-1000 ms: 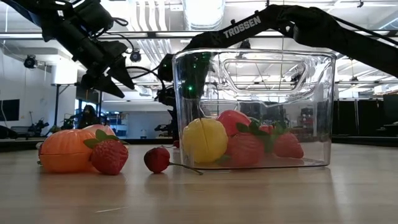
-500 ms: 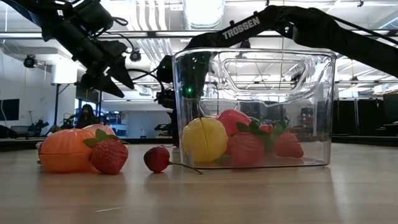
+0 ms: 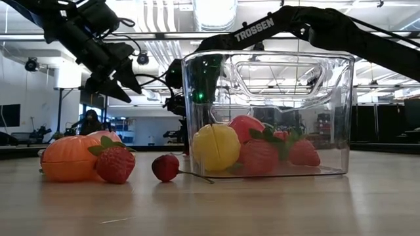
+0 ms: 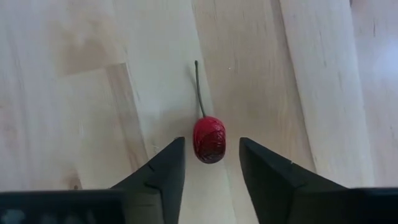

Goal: Pick and placing Produce into tupperware
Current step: Put the red cherry into the transparent bin

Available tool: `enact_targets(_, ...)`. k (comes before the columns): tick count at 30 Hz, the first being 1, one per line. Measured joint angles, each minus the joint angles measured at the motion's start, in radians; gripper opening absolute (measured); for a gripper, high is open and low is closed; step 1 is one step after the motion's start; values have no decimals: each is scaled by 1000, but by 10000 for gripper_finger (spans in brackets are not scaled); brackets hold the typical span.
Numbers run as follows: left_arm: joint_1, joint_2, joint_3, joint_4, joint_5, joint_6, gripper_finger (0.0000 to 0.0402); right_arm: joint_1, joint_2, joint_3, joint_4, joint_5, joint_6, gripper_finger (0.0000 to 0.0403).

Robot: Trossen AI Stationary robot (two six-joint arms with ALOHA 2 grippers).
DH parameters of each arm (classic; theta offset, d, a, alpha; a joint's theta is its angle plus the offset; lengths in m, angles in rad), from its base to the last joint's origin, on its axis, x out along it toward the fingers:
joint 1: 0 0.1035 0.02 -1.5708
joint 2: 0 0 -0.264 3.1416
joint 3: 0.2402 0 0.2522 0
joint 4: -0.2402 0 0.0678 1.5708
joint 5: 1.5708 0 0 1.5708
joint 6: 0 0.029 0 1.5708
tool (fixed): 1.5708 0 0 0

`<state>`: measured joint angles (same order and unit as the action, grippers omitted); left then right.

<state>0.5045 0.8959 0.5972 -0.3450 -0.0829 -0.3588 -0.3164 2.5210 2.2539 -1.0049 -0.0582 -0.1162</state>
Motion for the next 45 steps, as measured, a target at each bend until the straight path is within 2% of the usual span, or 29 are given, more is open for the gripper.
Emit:
enact_targets(13, 0, 0, 0, 0, 0, 0, 278, 1, 0, 0, 15, 38, 1, 74)
enact_targets(16, 0, 0, 0, 0, 0, 0, 278, 2, 0, 0, 15, 87, 4, 67)
enact_targets(25, 0, 0, 0, -1, 0, 0, 278, 2, -30, 28, 5, 84, 126, 64)
enact_targets(29, 0, 0, -1, 0, 0, 0, 278, 2, -45, 104, -42, 69, 152, 63)
enact_targets(33, 0, 0, -1, -1, 0, 0, 278, 1, -120, 90, -49, -48, 211, 63)
enact_targets(36, 0, 1, -1, -1, 0, -1, 278, 6, -177, 95, -77, -104, 232, 63)
enact_targets(45, 0, 1, -7, 11, 0, 0, 278, 25, -243, 95, -362, -79, 331, 63)
